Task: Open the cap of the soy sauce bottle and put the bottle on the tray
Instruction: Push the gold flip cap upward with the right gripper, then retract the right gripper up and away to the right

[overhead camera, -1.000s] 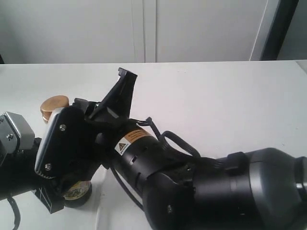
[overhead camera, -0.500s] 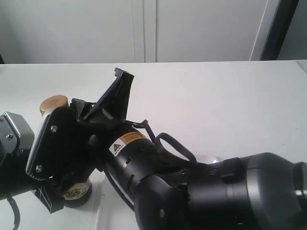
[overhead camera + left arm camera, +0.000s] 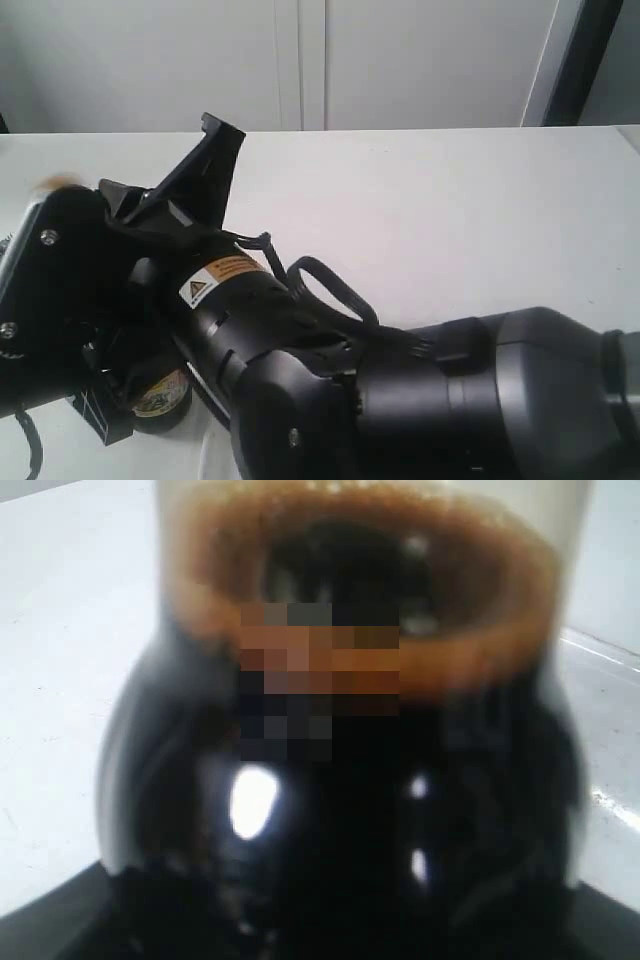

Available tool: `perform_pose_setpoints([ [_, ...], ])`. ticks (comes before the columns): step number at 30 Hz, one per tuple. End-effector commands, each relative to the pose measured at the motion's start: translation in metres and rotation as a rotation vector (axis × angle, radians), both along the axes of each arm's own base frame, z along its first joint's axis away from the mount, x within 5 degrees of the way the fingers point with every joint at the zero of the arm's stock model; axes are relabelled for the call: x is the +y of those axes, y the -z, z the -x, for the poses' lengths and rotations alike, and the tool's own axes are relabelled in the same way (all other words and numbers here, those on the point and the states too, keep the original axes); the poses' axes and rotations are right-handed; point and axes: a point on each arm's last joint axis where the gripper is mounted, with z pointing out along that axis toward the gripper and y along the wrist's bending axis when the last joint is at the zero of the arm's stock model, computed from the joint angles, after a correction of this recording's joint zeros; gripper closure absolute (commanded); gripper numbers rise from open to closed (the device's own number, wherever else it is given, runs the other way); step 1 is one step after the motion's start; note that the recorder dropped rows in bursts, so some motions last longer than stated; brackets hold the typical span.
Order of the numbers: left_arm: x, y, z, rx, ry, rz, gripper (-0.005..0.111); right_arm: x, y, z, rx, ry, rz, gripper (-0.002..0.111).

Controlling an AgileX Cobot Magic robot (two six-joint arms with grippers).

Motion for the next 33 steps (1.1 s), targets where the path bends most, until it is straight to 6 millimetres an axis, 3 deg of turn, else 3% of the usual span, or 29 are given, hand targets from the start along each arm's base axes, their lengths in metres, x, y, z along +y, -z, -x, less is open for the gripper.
perform_pose_setpoints([
  [1, -0.001, 0.003, 0.003, 0.014, 0.021, -0.034, 0.107, 0.010, -0.012, 0.002, 0.004, -0.054, -0.004, 0.108],
  [10, -0.001, 0.004, 0.003, 0.014, 0.023, -0.035, 0.107, 0.015, -0.027, -0.007, 0.084, -0.007, -0.154, 0.108],
  [18, -0.003, 0.000, 0.003, -0.005, 0.038, -0.005, 0.107, -0.007, -0.029, -0.050, 0.365, -0.005, -0.373, 0.108],
  [25, -0.002, 0.001, 0.003, -0.004, 0.037, -0.014, 0.107, -0.029, -0.025, -0.075, 0.455, 0.007, -0.299, 0.108],
  [33, -0.002, 0.001, 0.003, -0.004, 0.035, -0.013, 0.107, -0.073, -0.038, -0.097, 0.662, 0.050, -0.131, 0.108],
])
